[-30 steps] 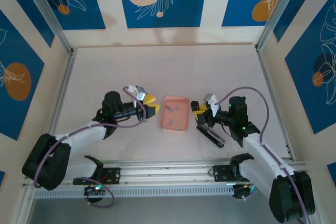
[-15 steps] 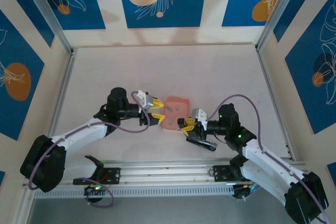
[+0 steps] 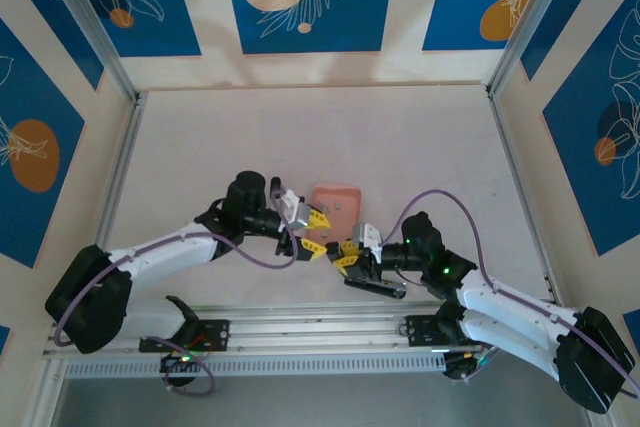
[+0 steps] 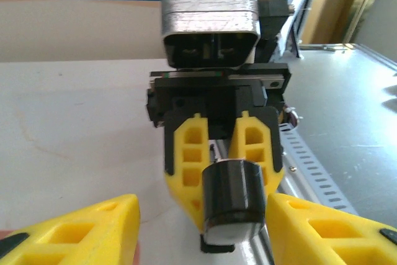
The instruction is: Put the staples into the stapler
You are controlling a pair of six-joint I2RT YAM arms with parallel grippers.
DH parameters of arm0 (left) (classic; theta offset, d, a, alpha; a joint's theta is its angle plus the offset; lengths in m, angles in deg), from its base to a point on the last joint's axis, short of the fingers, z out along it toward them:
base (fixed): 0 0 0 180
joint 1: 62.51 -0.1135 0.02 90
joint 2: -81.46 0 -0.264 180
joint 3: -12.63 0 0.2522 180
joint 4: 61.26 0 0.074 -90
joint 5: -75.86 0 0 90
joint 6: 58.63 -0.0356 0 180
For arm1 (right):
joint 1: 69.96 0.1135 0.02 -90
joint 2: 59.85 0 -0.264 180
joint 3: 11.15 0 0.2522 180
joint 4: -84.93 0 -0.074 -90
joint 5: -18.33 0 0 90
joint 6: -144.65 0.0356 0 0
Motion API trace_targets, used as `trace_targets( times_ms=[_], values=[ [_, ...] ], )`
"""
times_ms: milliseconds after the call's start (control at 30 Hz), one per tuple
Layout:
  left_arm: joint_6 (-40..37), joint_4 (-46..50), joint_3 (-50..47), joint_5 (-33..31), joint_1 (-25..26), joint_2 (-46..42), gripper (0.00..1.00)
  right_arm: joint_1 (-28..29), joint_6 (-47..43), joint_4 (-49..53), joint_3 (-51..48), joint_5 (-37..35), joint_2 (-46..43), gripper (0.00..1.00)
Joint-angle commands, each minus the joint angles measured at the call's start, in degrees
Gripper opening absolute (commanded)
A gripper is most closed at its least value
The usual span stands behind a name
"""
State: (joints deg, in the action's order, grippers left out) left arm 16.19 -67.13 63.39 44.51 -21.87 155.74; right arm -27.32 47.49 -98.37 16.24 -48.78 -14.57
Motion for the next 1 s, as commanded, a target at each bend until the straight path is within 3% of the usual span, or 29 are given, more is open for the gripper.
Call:
trace_targets(
  times_ms=[0,667,900,967],
  values=[
    [-1.6,0.9,2.6,5.5,1.0,2.1,0.55,0.9,1.1,-6.0,0.0,-1.0,0.8,0.13],
    [-3.8,4.0,3.0,4.0,2.9,4.8,0.47,1.5,1.9,-13.6,1.9,-1.4,8.5,0.14],
    [-3.1,3.0,1.9,2.3,3.0,5.2,0.33,1.5,1.8,-16.0,2.5,-1.9,10.1,0.17],
    [-3.2,2.2,1.0,0.8,2.9,4.7,0.27,1.5,1.9,-16.5,2.3,-2.8,10.0,0.21]
  ],
)
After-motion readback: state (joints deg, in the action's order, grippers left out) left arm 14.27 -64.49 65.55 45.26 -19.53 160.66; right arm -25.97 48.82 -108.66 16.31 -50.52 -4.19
